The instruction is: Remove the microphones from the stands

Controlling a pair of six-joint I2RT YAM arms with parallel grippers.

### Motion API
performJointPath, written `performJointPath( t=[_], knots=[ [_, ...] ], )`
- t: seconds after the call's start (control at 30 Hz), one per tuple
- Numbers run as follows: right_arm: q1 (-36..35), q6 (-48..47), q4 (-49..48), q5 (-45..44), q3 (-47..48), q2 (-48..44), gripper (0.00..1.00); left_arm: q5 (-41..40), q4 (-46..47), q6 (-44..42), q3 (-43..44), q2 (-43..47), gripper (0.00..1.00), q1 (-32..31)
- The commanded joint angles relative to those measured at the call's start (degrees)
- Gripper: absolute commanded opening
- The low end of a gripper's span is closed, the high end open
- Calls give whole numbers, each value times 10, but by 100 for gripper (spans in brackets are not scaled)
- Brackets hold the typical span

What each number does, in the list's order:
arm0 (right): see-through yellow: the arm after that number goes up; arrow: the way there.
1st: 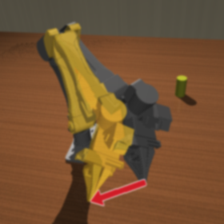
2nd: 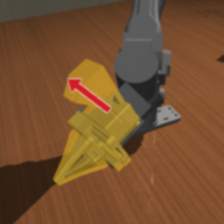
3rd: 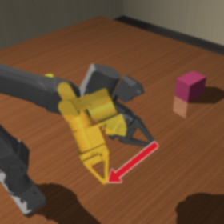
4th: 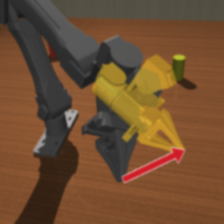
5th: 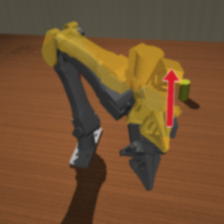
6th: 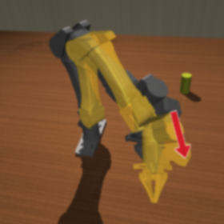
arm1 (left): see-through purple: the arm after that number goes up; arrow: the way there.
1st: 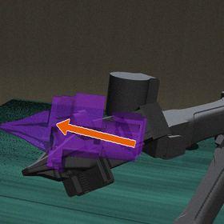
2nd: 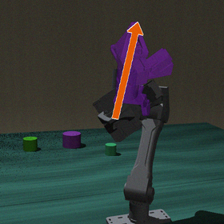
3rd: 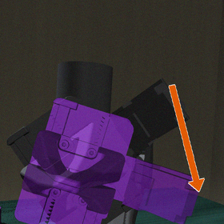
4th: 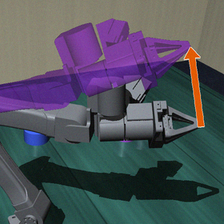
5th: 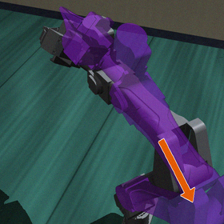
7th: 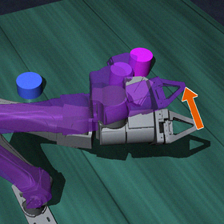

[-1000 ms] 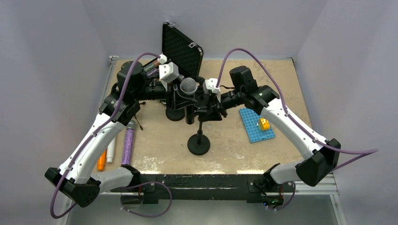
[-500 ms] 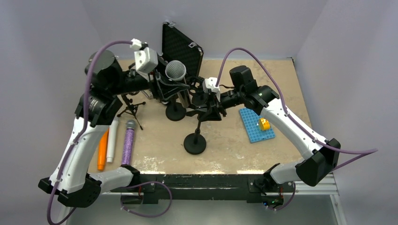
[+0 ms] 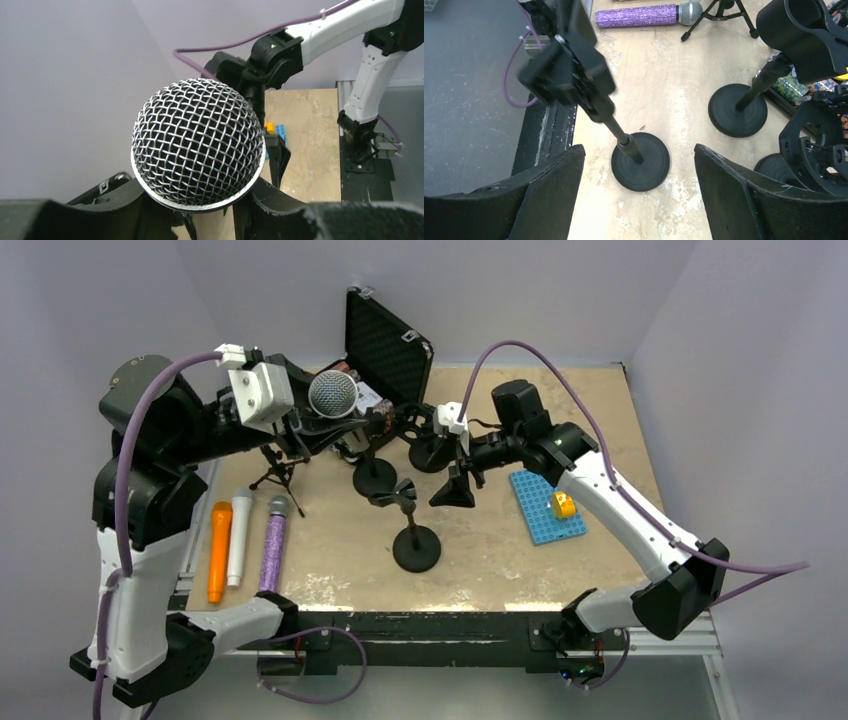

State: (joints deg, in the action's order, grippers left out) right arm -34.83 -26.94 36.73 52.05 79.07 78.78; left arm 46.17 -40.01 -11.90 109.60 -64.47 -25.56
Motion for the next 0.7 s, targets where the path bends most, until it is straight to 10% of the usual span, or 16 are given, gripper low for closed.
performJointPath(
  t=[0.0, 0.2, 0.43, 0.67],
  knots=[
    [0, 0, 18, -6, 37, -36, 85, -74, -164, -104, 68, 17, 0, 3],
    [-1, 4, 32, -7, 36, -54, 87, -193, -372, -179, 111, 11, 0, 2],
    [0, -26, 74, -14, 28, -86, 87, -540, -516, -160, 99, -4, 0, 3],
    [0, -4, 60, -10, -4, -102, 87, -681, -517, -150, -34, 67, 0, 48]
  ],
)
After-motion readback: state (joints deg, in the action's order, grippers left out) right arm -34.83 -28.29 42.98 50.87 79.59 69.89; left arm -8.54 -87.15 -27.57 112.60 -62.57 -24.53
